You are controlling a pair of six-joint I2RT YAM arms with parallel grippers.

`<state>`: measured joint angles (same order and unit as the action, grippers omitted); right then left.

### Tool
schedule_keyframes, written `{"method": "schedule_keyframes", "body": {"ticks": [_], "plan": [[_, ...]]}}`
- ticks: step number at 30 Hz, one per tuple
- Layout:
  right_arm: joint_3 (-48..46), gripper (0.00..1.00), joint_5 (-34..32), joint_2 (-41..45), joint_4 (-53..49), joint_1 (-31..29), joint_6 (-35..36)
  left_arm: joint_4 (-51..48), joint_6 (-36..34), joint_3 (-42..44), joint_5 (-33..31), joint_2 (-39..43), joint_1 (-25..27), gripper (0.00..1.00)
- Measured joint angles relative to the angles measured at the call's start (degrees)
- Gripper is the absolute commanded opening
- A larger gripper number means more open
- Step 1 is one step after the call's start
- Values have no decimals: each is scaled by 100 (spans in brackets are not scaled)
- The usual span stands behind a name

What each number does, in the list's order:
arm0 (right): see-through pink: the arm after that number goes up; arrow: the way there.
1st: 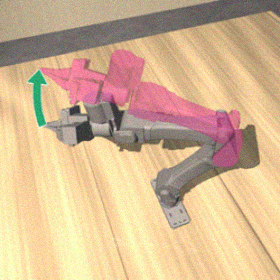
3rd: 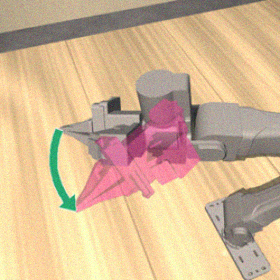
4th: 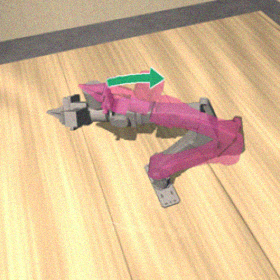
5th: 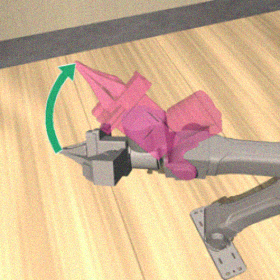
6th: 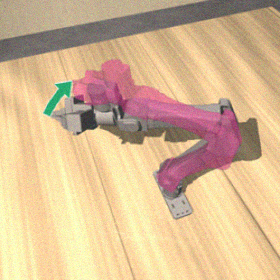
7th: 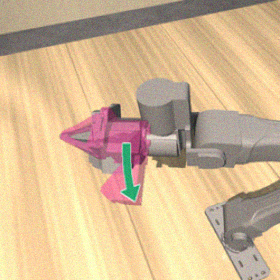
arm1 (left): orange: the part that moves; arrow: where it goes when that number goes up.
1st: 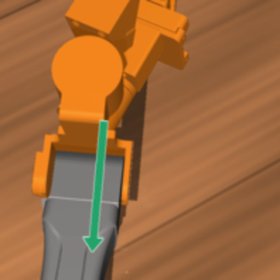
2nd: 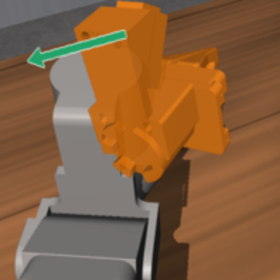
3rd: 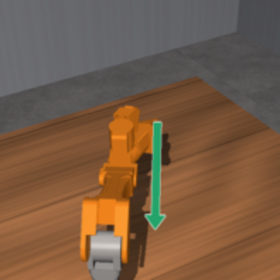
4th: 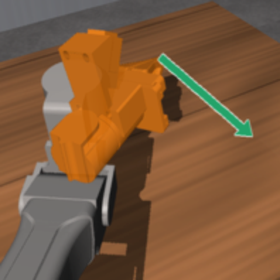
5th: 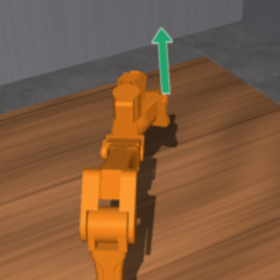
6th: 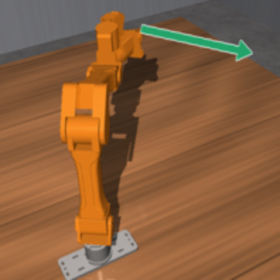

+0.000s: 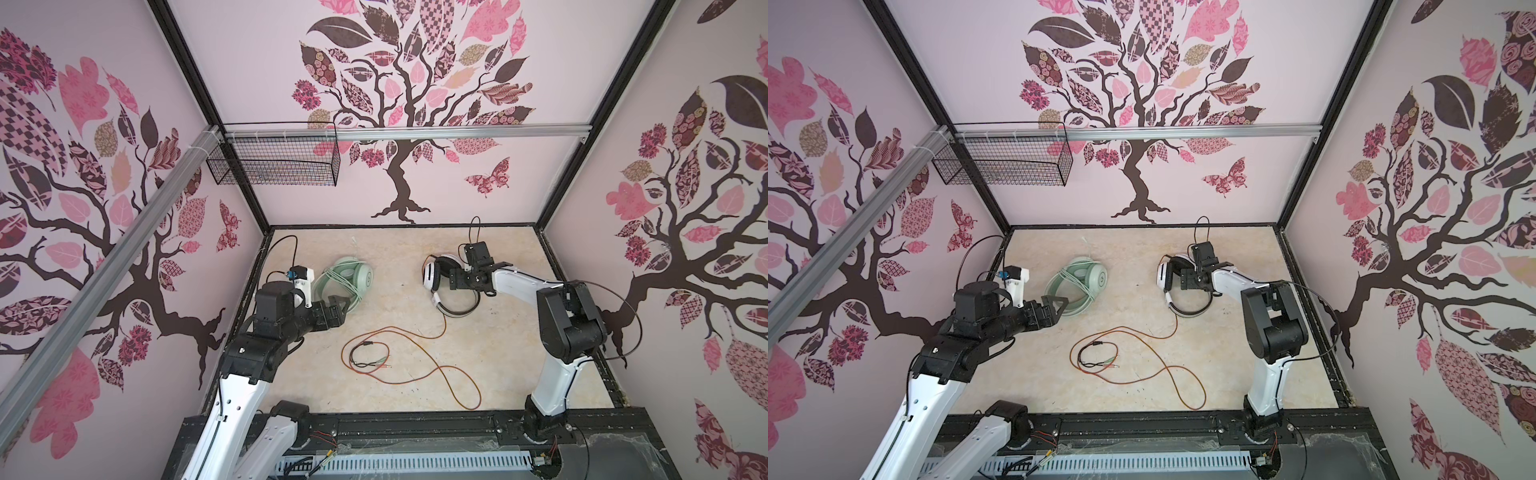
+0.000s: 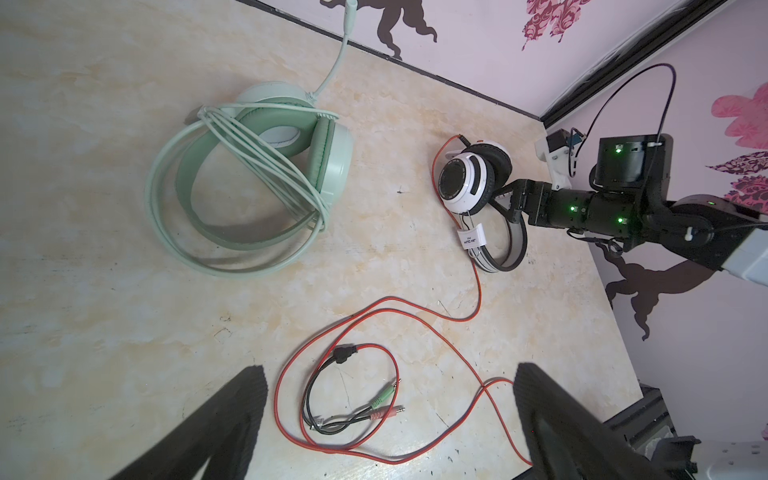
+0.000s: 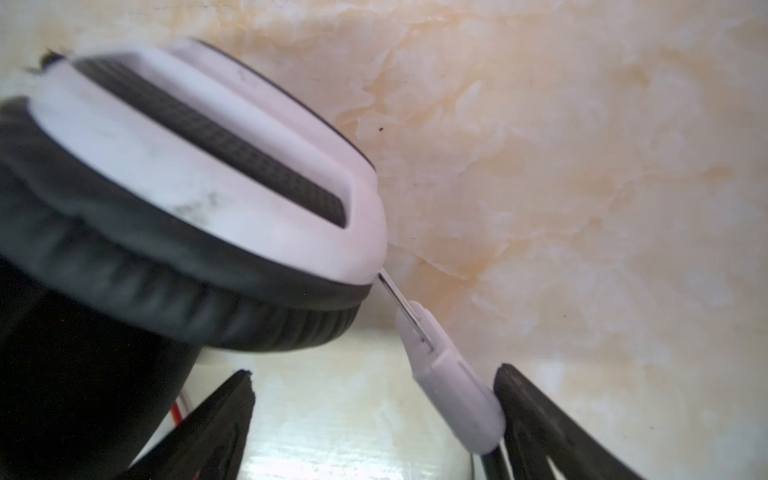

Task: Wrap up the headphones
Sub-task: 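Grasp the white headset's slider near the earcup with the right gripper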

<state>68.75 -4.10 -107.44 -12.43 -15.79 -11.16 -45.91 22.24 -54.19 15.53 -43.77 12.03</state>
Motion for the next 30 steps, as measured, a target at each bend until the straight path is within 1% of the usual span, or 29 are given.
{"method": "schedule_keyframes", "body": {"ticks": [1,3,5,7,10,12,13,15,17,18,20,22,24,25,28,30], "plan": [[0,87,2,-4,0,9,4,0,0,0,0,0,0,96],[-4,79,33,2,9,20,-7,0,0,0,0,-4,0,96],[-59,74,92,15,83,20,-24,0,0,0,0,-26,0,96],[-173,67,186,42,214,17,-48,0,0,0,0,-48,0,96],[-417,62,345,153,391,22,-120,0,0,0,0,-72,0,96],[-605,46,461,282,490,22,-197,0,0,0,-2,-87,0,96],[-684,39,525,339,507,24,-212,0,0,0,0,-94,0,97],[-857,30,684,452,525,22,-352,0,2,0,-2,-96,0,96],[-1032,28,826,544,592,15,-444,0,2,0,-2,-94,0,96],[-1134,23,905,597,614,11,-487,0,2,0,-2,-94,0,96],[-1261,25,1029,688,621,4,-540,0,2,0,-4,-94,0,96],[-1353,41,1102,756,629,-7,-619,0,2,0,-4,-94,0,96],[-1405,48,1141,791,601,-24,-627,0,2,0,-4,-96,0,96],[-1408,50,1137,793,575,-26,-610,0,2,0,-4,-96,0,96],[-1399,50,1117,793,525,-26,-560,0,0,0,-9,-96,0,97],[-1381,48,1093,793,481,-26,-553,0,2,0,-17,-96,0,96]]}}
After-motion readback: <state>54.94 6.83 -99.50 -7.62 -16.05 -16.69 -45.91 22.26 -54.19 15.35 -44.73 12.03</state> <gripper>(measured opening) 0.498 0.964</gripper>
